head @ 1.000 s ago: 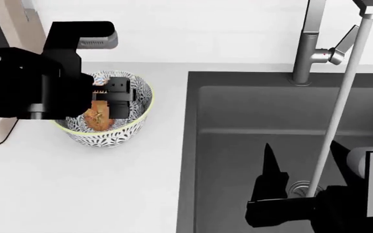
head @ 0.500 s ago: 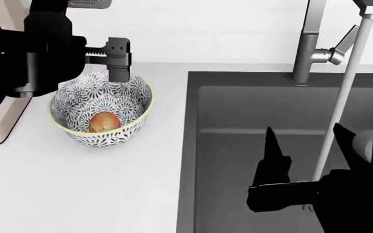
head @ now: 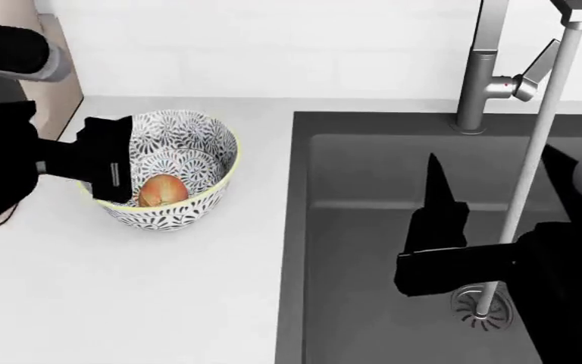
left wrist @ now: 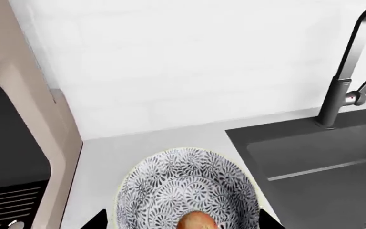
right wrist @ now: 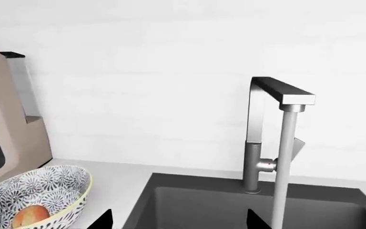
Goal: Pick the broccolis and asparaguss from the sink and place them in one bowl. Place the onion in the other bowl. Then turn off the sink faucet.
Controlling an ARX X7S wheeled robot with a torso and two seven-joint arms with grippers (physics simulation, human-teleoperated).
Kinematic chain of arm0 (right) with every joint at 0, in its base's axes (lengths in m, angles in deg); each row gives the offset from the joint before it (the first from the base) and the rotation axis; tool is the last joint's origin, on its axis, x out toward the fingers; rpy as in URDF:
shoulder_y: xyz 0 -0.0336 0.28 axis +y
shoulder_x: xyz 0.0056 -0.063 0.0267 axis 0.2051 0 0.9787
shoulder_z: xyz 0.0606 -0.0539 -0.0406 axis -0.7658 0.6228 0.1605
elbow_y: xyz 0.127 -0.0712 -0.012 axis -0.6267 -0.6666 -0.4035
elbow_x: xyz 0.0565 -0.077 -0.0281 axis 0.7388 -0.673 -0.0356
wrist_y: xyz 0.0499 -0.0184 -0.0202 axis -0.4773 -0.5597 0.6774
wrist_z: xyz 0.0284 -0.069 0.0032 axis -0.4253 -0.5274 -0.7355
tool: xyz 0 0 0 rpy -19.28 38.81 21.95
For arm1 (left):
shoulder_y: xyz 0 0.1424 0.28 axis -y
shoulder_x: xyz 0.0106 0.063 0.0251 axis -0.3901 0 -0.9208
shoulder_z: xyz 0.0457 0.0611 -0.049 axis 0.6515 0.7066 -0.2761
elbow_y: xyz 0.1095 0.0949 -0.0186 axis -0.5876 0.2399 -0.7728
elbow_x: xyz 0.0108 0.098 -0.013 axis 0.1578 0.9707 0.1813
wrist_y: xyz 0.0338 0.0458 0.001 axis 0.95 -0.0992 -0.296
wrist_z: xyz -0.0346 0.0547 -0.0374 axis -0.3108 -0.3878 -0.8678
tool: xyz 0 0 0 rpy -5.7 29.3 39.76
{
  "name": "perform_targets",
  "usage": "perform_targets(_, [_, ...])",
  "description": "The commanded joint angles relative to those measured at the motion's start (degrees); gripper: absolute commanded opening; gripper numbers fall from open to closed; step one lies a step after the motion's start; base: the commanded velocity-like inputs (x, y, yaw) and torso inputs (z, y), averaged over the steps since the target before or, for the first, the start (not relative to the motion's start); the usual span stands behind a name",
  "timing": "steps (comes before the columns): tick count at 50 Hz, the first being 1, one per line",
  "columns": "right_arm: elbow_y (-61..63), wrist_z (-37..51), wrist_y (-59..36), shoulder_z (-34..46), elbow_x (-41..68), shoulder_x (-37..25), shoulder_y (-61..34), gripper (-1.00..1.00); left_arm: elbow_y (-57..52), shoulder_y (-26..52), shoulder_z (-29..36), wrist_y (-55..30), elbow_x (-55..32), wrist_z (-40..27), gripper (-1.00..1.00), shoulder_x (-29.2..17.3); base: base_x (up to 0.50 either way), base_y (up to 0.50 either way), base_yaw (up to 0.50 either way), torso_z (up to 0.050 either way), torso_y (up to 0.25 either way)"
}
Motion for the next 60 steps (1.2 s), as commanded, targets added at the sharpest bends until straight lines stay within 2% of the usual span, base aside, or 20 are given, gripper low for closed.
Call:
perform_targets(1, [1.5,1.0,-1.2,-0.9,1.5,-1.0,-1.1,1.00,-20.3,-9.6,-3.8,6.8,-1.7,0.2,1.00,-12.8,0.00,0.00,0.00,0.000,0.000])
perform_targets(3, [1.3,-0.7,-1.0,-0.6,0.9,-0.1,-1.5,1.00,-23.3,-10.9,-3.9,8.3,2.7,1.7,1.00,-14.2,0.00,0.00,0.00,0.000,0.000])
perform_targets(5, [0.8,-0.8,-1.6,0.5,-0.3,1.3,-2.0,1.00,-23.8,-13.0,-4.2,10.2,2.3,2.4,1.00,-15.1,0.00,0.00,0.00,0.000,0.000])
perform_targets(6, [0.0,-1.2,-1.6,1.2,-1.2,2.4,-1.7,1.00,-24.7,-14.7,-3.6,11.3,6.2,2.6,1.00,-15.4,0.00,0.00,0.00,0.000,0.000])
perform_targets(12, [0.2,-0.6,1.0,1.5,-4.3,3.1,2.9,1.00,-25.9,-21.5,-3.8,18.2,11.8,1.1,1.00,-17.2,0.00,0.00,0.00,0.000,0.000])
perform_targets(21, [1.9,2.4,-0.5,2.6,-5.8,2.7,3.6,1.00,-24.9,-23.7,-3.0,19.4,15.6,-1.0,1.00,-16.8,0.00,0.00,0.00,0.000,0.000])
perform_targets(39, [3.7,1.6,4.2,1.0,-10.0,2.6,7.5,1.00,-23.5,-24.1,-2.8,19.2,16.8,-1.8,1.00,-16.2,0.00,-0.03,0.00,0.000,0.000])
perform_targets(60, [4.6,2.2,4.9,1.0,-10.9,2.2,9.6,1.00,-23.8,-24.9,-3.0,19.9,16.2,-2.0,1.00,-15.6,0.00,-0.41,0.00,0.000,0.000])
